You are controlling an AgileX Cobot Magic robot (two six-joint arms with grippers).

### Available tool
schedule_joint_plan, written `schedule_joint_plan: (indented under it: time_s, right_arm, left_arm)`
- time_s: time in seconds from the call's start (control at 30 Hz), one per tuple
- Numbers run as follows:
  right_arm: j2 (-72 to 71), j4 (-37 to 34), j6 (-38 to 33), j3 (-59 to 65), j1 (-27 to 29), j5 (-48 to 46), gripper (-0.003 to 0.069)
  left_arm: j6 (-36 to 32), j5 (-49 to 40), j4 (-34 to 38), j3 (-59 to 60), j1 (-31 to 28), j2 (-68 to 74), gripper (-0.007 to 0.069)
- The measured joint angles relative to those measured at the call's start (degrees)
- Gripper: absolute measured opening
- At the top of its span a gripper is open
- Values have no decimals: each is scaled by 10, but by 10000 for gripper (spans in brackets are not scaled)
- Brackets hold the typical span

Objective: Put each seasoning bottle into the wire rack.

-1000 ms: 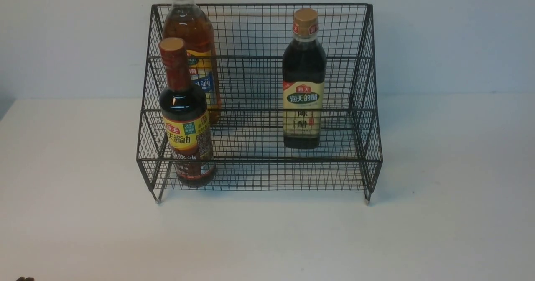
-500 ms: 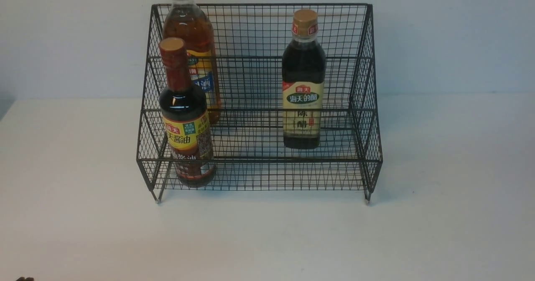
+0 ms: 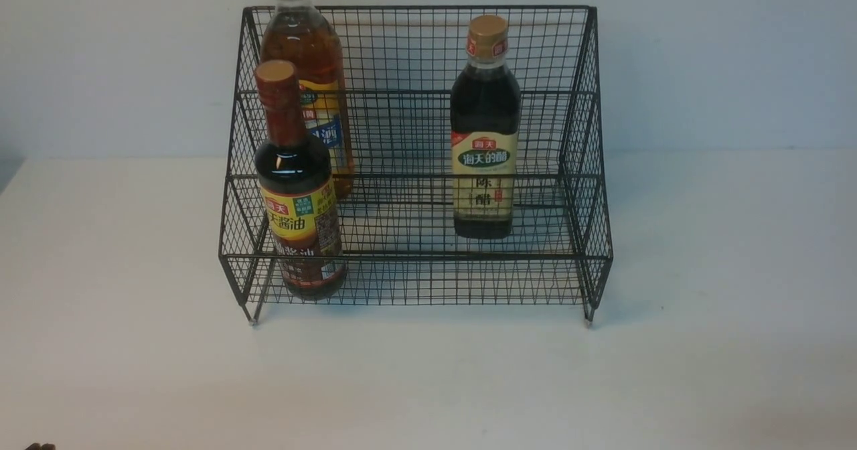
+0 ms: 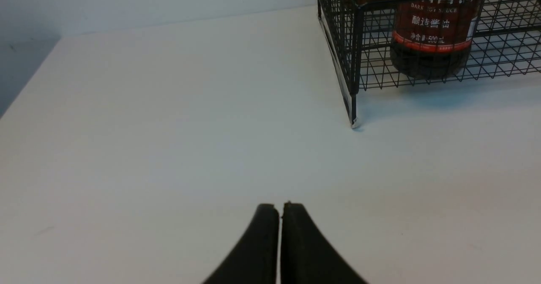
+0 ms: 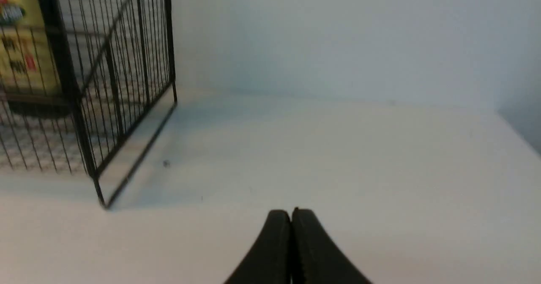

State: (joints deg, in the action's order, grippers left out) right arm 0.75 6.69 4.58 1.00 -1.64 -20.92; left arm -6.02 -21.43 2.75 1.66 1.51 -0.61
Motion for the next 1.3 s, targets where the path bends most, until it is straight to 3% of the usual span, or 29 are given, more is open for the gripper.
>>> schedule_joint_plan:
  time_s: [1.3]
  right_arm:
    - [-14, -1, 15, 2, 13, -10, -15]
  left_arm:
    - [0, 0, 0, 0, 0, 0, -4]
